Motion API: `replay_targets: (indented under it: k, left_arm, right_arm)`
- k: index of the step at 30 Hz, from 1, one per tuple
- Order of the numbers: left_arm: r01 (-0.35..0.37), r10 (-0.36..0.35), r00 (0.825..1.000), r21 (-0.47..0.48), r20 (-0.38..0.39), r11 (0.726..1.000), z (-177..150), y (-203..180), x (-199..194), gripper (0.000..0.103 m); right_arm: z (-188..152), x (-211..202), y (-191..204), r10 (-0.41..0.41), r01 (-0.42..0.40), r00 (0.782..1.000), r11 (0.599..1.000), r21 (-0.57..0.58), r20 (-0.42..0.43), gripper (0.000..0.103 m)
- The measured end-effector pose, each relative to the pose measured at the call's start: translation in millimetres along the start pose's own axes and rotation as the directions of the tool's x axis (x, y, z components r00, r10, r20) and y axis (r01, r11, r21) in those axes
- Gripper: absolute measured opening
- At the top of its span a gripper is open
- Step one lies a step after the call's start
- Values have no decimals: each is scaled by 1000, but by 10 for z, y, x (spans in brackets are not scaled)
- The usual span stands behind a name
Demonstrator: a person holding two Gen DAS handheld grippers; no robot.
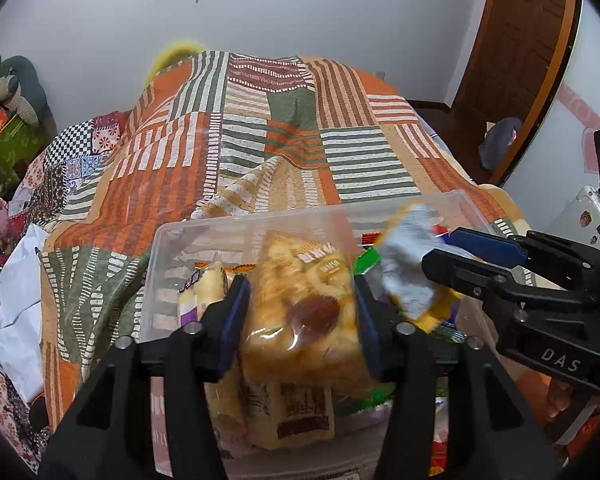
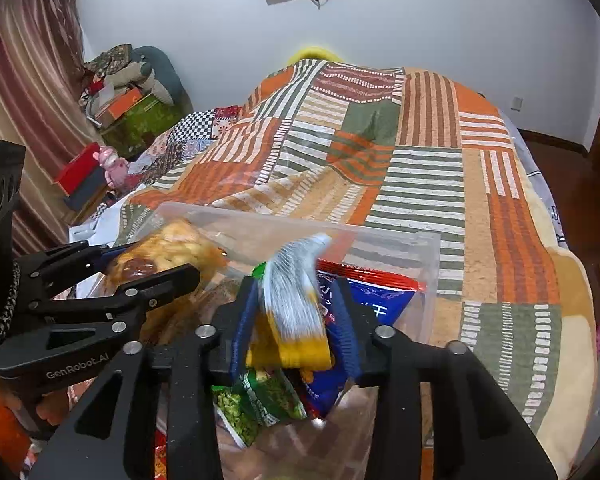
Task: Organize snacks
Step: 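Lift both bags over the clear box and open both tools to drop them, then grasp the orange crisp bag with the left tool while the right tool grasps the red cartoon snack bag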
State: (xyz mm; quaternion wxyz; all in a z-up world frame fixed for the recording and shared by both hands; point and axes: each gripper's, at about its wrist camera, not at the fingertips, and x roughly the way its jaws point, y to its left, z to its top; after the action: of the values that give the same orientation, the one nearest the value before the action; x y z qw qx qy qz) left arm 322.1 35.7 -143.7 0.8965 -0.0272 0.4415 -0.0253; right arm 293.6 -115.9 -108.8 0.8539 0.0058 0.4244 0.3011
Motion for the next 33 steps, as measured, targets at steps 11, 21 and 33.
replay_targets:
  k: [11,21,33]
  left_arm:
    - [-18,17,997,20,80,1000,-114,-28,-474,65]
    - [-20,17,993,25,115,999,-419,11,-954,73]
    - [-35,35,996,-7,81,999,-1014,121,-1268,81]
  right_arm:
    - [-63,-391,45,6,-6,998,1000,-2,57,47]
    - [-303,-825,154,11,-8,996,1000,-27,90,56]
    - [-714,-1076,348,46,-42,995,998,-38,88,69]
